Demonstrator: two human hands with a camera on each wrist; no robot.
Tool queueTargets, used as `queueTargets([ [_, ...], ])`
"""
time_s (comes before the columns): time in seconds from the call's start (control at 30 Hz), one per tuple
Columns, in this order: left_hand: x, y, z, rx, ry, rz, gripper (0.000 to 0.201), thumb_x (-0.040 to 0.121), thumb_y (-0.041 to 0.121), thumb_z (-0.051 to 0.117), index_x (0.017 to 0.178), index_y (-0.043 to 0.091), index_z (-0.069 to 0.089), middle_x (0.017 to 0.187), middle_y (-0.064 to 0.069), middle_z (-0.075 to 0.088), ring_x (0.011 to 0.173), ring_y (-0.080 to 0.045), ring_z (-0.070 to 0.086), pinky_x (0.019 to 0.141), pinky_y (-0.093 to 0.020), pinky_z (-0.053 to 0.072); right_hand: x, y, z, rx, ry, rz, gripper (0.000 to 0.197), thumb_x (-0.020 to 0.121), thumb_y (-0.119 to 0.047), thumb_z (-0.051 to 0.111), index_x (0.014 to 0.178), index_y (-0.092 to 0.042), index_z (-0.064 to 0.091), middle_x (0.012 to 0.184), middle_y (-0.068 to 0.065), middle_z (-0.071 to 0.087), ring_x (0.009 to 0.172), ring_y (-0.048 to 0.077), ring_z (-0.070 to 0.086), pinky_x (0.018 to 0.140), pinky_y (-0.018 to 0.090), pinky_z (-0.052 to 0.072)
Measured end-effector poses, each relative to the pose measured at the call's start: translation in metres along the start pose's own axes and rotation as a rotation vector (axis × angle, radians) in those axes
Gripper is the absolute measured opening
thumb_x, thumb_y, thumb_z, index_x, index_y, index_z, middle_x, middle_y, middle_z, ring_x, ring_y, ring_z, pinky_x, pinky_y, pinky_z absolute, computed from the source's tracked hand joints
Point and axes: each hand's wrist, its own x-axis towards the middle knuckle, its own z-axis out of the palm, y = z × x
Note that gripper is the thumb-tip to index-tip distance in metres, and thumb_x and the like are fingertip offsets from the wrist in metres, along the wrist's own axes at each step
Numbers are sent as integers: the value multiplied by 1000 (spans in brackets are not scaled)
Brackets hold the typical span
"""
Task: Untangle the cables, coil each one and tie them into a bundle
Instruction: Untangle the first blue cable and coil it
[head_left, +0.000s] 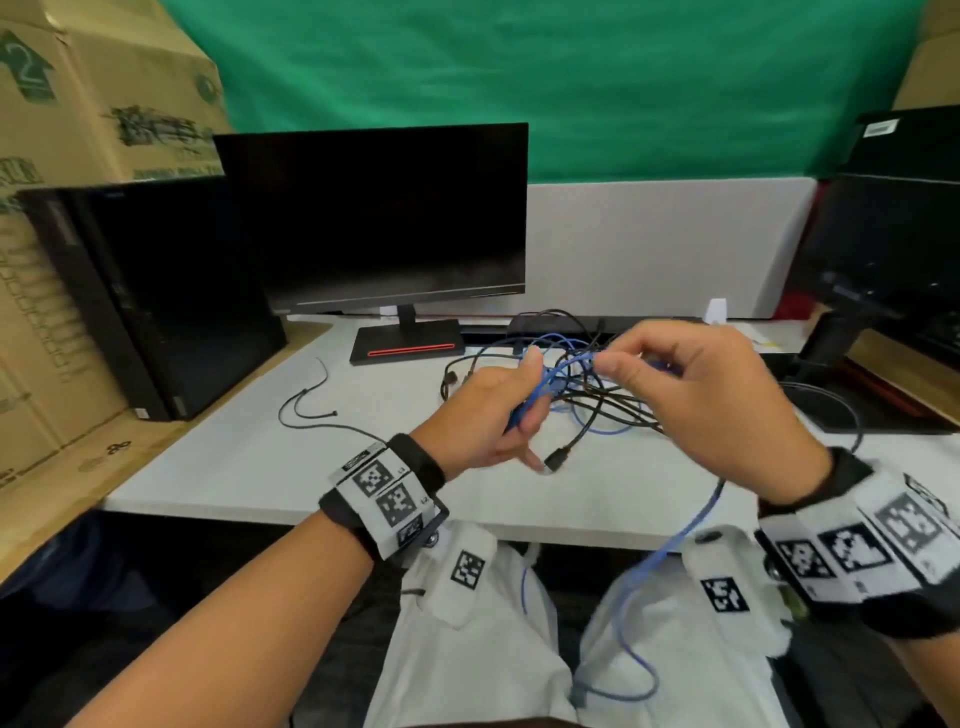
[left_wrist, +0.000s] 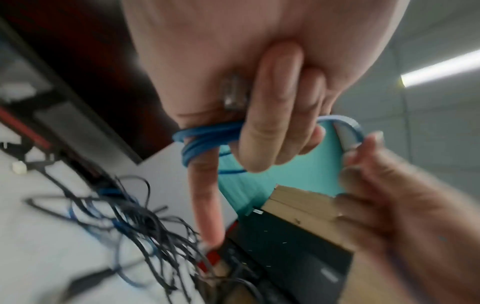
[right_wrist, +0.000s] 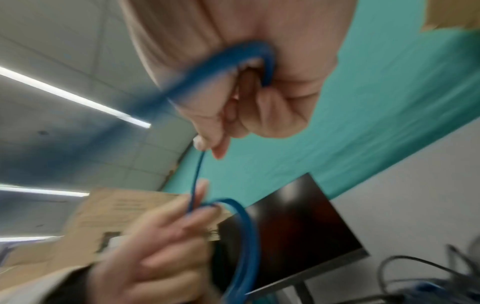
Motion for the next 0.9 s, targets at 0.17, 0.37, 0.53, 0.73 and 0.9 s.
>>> queueTargets([
  [0.17,0,17,18,-460,-305,-29,59,92,70,32,58,21,33,39,6,26,28,-7,19,61,-46,59,-7,25,19,349,-175,198,32,97,-42,41,106,-33,70,94,2,70,77,4,65,66,20,55],
  [0.37,0,22,17,-566,-5,-78,56,99,59,36,58,21,34,47,5,23,31,-9,14,40,-20,27,-10,24,30,920,-293,329,69,85,-67,44,104,-3,62,83,17,64,78,33,67,82,51,58],
  [0.53,1,22,15,-606,-41,-125,45,104,48,38,71,18,49,49,7,26,33,-8,22,40,-23,34,-7,23,32,901,-171,324,37,94,-47,50,83,-16,65,57,3,34,42,16,38,61,40,57],
  [0.73,-4,29,18,-775,-268,-90,47,103,45,36,64,20,44,54,1,54,49,-16,59,49,-34,55,-7,28,33,794,-28,425,27,98,-34,56,81,-15,65,54,7,56,42,24,57,45,34,53],
  [0.9,2,37,17,-886,-154,172,52,104,39,35,60,15,45,137,-22,59,132,-27,54,102,-55,47,-26,38,51,114,-140,273,16,100,-10,49,90,-22,54,53,2,55,37,23,54,42,42,50],
])
